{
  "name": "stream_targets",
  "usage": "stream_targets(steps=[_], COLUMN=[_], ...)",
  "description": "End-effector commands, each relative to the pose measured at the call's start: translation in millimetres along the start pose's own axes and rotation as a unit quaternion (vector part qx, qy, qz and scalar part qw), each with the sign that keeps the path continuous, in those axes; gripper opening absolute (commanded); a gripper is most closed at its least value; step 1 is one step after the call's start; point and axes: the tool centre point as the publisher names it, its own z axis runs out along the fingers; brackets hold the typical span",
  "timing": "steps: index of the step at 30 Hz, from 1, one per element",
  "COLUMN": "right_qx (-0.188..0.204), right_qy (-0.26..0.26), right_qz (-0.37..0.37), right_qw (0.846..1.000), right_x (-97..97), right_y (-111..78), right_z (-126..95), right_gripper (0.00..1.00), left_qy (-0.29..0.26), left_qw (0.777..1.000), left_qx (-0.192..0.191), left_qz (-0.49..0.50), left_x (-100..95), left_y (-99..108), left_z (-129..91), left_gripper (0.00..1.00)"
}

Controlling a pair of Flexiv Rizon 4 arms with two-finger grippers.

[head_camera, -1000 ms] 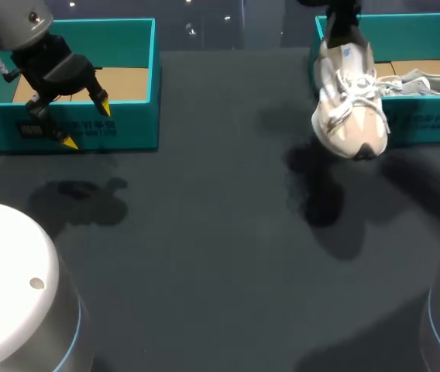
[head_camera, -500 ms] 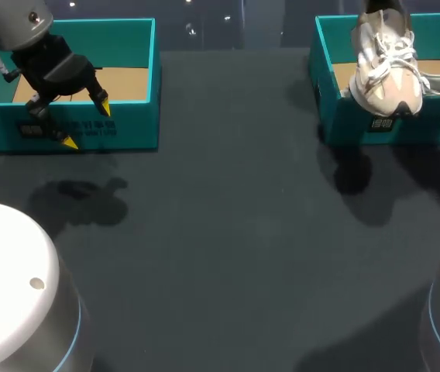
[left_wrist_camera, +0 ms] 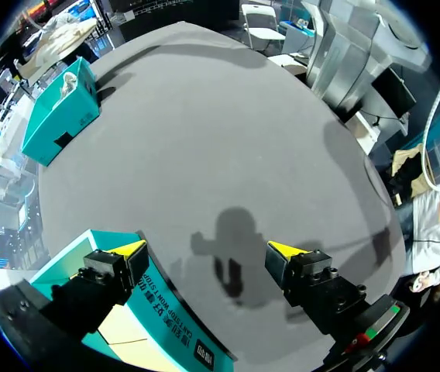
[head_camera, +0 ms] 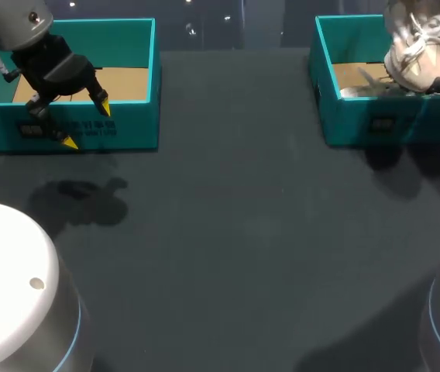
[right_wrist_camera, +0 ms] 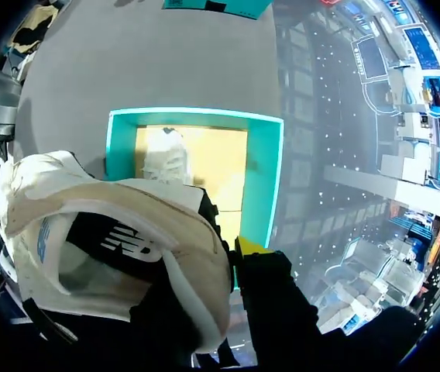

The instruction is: Take the shoe out of the shoebox, open the shoe tongue, remove and reinsert the insole, then place the shoe into the shoebox

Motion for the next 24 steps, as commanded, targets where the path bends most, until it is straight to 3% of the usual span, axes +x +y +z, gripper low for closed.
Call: stream_targets(steps=[1,5,9,14,16,17,24], right_qx=[-0.015,-0.02,-0.018,-0.013,0.012,-0.003,-0.003], right_qy=[0.024,0.029,0.037,0.033,0.031,0.018,0.018], right_qz=[-0.001,0.034,0.156,0.314,0.405,0.438,0.438], right_qw=[1.0,0.999,0.987,0.949,0.914,0.899,0.899], right_x=[-39.2,-49.4,-47.9,-39.9,-33.4,-27.7,-27.7], right_y=[-18.3,-36.2,-66.2,-103.9,-118.0,-122.5,-122.5], right_z=[16,30,44,51,54,52,52], right_gripper=[0.0,0.0,0.0,0.0,0.0,0.0,0.0], left_qy=[0.001,0.001,0.001,0.001,0.001,0.001,0.001], left_qw=[1.0,1.0,1.0,1.0,1.0,1.0,1.0], left_qx=[-0.001,-0.001,-0.001,-0.001,-0.001,-0.001,-0.001], left_qz=[0.0,0.0,0.0,0.0,0.0,0.0,0.0], left_x=[0.1,0.1,0.1,0.1,0.1,0.1,0.1], left_y=[0,0,0,0,0,0,0], left_z=[0,0,0,0,0,0,0], left_gripper=[1.0,1.0,1.0,1.0,1.0,1.0,1.0])
